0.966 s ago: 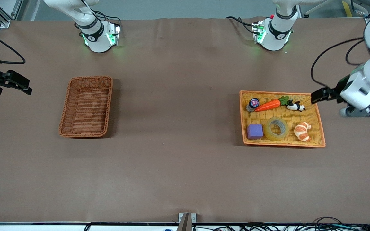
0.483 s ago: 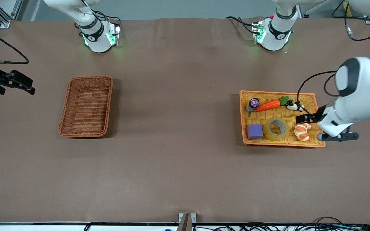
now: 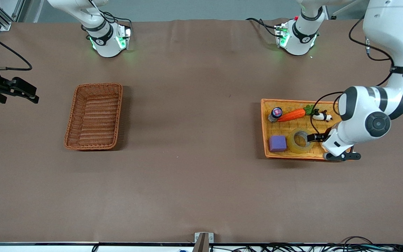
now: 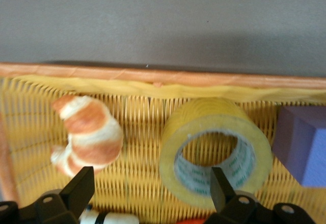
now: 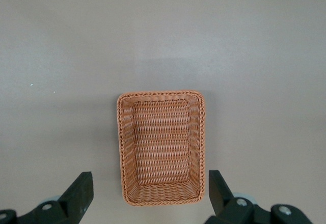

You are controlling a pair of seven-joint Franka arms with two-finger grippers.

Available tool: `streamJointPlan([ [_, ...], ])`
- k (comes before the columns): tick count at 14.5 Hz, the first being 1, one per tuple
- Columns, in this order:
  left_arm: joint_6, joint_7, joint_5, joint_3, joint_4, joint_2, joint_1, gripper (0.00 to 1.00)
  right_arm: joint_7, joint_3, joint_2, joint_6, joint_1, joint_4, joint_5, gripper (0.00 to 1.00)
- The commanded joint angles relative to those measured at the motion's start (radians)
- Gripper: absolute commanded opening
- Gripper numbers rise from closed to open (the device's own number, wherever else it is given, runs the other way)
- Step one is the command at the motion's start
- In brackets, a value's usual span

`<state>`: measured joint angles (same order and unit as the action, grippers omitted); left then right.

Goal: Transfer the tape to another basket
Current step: 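Lower the left gripper onto the tape roll and close on its rim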

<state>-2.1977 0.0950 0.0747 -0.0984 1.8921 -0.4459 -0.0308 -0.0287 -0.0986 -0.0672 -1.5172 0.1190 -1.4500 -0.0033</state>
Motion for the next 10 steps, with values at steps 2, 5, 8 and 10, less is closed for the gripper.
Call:
streamJointPlan([
  [2,-0.05,-0.006,0.02,-0.009,-0.004,-0.06,0.0,1.0,-0.014,0.003,0.029,-0.008,-0.005,-0.032,0.014,1.0],
  [5,-0.051,0.0,0.019,-0.01,0.001,-0.079,0.0,0.99,-0.013,0.003,0.029,-0.009,-0.004,-0.032,0.014,1.0],
  [8,-0.05,0.008,0.019,-0.01,0.025,-0.077,0.0,0.88,-0.014,0.003,0.029,-0.006,-0.002,-0.032,0.014,1.0],
  [10,-0.05,0.009,0.019,-0.01,0.031,-0.079,0.002,0.83,-0.013,0.003,0.029,-0.005,-0.004,-0.032,0.014,1.0],
])
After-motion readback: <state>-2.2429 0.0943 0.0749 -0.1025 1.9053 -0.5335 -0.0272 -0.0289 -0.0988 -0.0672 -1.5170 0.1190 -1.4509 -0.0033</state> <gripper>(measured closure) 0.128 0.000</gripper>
